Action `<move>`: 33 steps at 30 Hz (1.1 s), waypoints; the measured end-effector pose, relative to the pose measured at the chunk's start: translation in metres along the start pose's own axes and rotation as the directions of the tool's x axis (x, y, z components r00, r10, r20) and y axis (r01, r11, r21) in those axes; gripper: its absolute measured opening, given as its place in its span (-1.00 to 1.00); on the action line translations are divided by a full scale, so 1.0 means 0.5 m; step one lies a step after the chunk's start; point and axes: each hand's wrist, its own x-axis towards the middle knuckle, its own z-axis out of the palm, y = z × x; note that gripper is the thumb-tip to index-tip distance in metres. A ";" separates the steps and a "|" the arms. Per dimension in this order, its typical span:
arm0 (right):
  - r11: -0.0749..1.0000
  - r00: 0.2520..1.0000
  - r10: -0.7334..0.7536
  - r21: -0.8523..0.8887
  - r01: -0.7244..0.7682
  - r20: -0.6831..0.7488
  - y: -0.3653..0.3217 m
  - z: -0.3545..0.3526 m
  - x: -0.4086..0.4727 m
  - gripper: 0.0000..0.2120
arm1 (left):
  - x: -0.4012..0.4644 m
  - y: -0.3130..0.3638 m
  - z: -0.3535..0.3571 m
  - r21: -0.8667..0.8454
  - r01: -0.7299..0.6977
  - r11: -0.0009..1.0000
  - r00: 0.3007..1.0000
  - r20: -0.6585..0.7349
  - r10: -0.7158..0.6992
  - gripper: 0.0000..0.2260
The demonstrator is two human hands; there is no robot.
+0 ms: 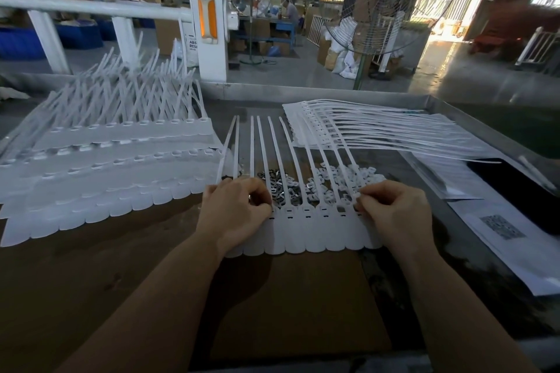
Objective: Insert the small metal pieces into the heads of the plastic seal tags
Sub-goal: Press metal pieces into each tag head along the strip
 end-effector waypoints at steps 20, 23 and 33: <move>0.991 0.999 -0.028 -0.132 0.030 0.019 0.003 -0.006 0.004 -0.95 | 0.001 0.004 0.002 -0.003 -0.002 1.000 1.000 0.006 0.002 -0.78; 0.979 0.998 -0.009 -0.204 0.021 0.059 0.006 -0.005 0.007 -0.95 | 0.001 0.004 0.002 -0.002 -0.002 1.000 1.000 0.006 0.002 -0.77; 0.982 0.989 0.045 -0.190 -0.018 0.141 0.013 -0.010 0.017 -0.95 | 0.000 0.004 0.002 -0.019 -0.004 1.000 1.000 0.002 0.004 -0.78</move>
